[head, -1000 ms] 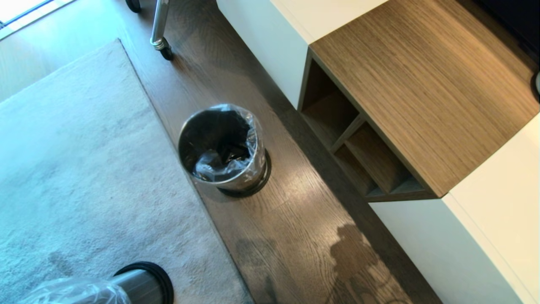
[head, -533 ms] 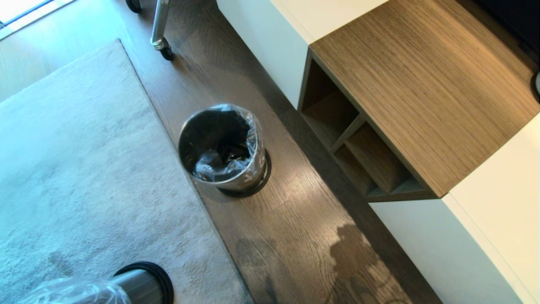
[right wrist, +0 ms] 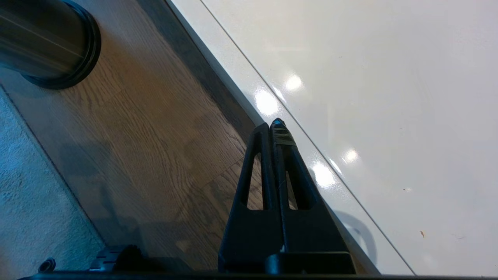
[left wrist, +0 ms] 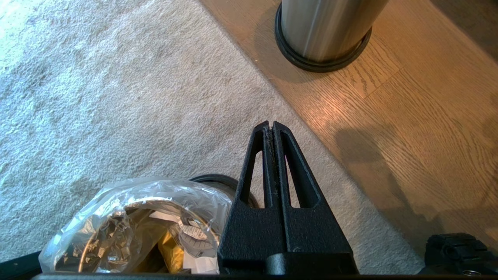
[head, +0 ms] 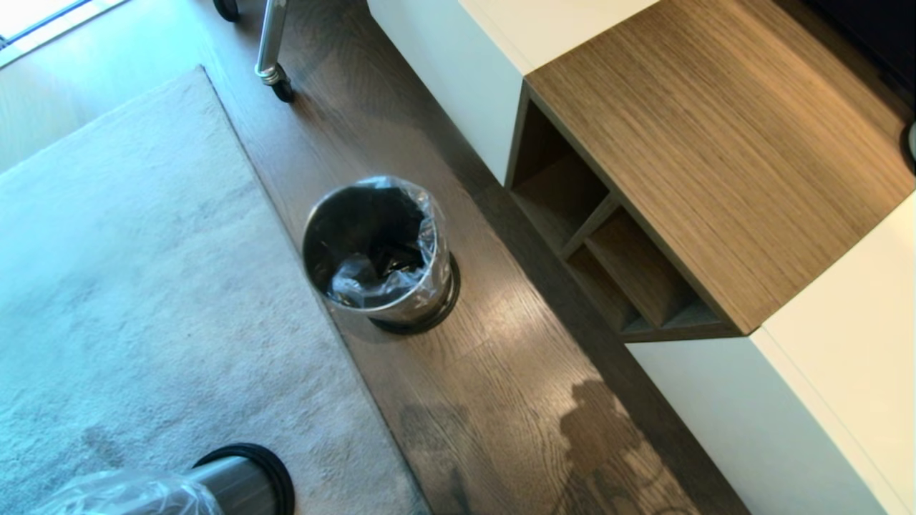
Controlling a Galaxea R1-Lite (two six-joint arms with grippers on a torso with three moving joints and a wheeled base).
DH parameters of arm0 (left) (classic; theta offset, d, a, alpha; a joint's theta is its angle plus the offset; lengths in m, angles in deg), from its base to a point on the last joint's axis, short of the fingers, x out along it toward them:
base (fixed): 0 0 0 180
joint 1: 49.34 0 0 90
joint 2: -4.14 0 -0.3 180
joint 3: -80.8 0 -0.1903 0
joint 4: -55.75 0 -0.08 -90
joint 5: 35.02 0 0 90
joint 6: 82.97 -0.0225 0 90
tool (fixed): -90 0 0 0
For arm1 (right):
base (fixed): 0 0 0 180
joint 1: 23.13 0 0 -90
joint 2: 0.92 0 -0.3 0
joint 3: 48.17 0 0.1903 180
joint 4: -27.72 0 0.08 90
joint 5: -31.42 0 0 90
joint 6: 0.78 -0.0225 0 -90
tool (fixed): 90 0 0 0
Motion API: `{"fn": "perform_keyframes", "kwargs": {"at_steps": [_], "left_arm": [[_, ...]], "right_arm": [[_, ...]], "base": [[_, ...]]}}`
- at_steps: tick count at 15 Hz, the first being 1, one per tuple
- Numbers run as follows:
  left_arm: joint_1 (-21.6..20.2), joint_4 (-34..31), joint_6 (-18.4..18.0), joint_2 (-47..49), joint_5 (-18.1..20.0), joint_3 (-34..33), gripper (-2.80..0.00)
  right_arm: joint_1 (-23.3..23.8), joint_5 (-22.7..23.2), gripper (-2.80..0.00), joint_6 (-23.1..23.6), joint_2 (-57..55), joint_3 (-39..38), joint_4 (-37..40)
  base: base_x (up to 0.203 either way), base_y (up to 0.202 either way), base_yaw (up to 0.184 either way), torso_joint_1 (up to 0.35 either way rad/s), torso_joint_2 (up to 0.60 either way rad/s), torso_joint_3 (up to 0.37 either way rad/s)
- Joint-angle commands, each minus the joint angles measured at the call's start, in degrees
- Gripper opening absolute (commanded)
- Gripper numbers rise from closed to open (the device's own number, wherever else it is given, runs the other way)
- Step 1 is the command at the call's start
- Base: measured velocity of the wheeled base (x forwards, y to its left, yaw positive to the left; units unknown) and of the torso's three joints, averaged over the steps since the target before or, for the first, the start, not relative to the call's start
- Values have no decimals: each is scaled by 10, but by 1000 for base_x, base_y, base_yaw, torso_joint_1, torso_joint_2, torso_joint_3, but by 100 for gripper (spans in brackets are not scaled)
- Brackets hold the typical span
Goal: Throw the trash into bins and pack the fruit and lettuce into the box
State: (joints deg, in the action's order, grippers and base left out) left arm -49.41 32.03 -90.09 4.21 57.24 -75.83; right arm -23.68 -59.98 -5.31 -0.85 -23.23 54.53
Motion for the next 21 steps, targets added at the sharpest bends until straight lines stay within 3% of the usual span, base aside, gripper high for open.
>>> {"fn": "perform_keyframes", "kwargs": {"at_steps": [1,21], "left_arm": [[0,0,1,0,0,0,-280],[0,2,18,0,-8,0,-280]], "right_arm": [[0,0,-280,0,-1,0,0],[0,0,-280,0,-1,0,0]], "base": [[0,0,0,0,0,0],[0,0,0,2,1,189]]}}
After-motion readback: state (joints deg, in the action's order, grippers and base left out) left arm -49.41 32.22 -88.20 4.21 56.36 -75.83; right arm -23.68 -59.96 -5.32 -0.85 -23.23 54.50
